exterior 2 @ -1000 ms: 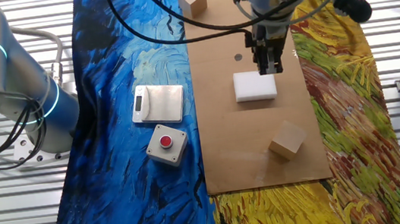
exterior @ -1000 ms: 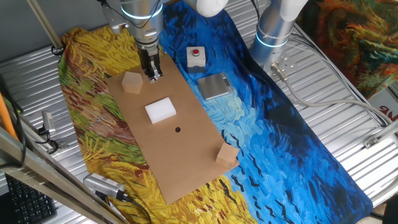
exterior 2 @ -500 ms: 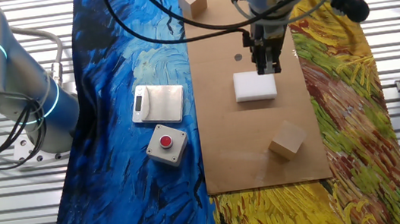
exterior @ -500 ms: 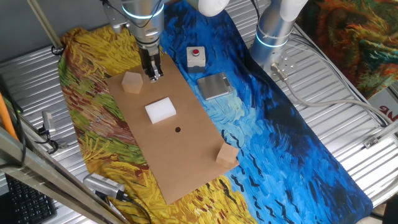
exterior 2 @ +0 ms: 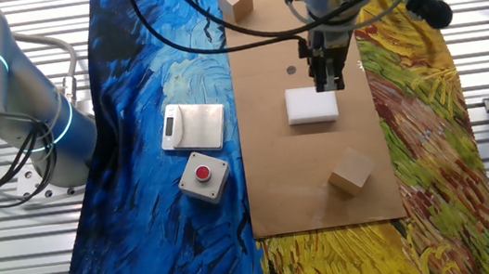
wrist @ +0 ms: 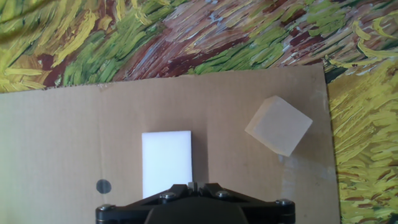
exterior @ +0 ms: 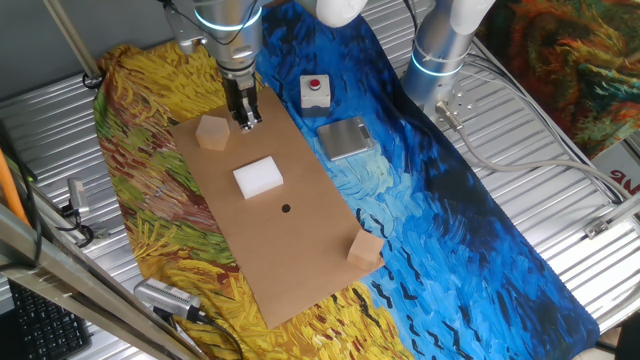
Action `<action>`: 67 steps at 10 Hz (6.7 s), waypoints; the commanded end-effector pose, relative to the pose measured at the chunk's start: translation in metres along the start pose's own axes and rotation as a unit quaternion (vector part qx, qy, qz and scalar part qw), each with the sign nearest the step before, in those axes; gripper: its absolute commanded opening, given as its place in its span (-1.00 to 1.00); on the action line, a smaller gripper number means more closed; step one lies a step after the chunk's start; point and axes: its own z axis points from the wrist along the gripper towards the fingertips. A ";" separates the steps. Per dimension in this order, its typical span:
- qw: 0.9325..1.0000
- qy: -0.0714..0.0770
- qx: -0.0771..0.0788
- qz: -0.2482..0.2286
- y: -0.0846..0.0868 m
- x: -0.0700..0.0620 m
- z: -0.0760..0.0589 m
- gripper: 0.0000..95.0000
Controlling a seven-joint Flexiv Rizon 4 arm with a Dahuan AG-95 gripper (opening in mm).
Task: Clean the tabletop with a sponge
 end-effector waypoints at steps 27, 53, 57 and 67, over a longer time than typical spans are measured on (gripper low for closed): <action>1.000 -0.010 -0.008 0.024 0.030 -0.008 0.094 -1.00; 0.999 -0.008 -0.010 -0.035 0.034 -0.008 0.123 1.00; 0.999 -0.007 -0.010 -0.034 0.034 -0.008 0.131 1.00; 0.999 -0.009 -0.010 -0.030 0.037 -0.006 0.144 0.60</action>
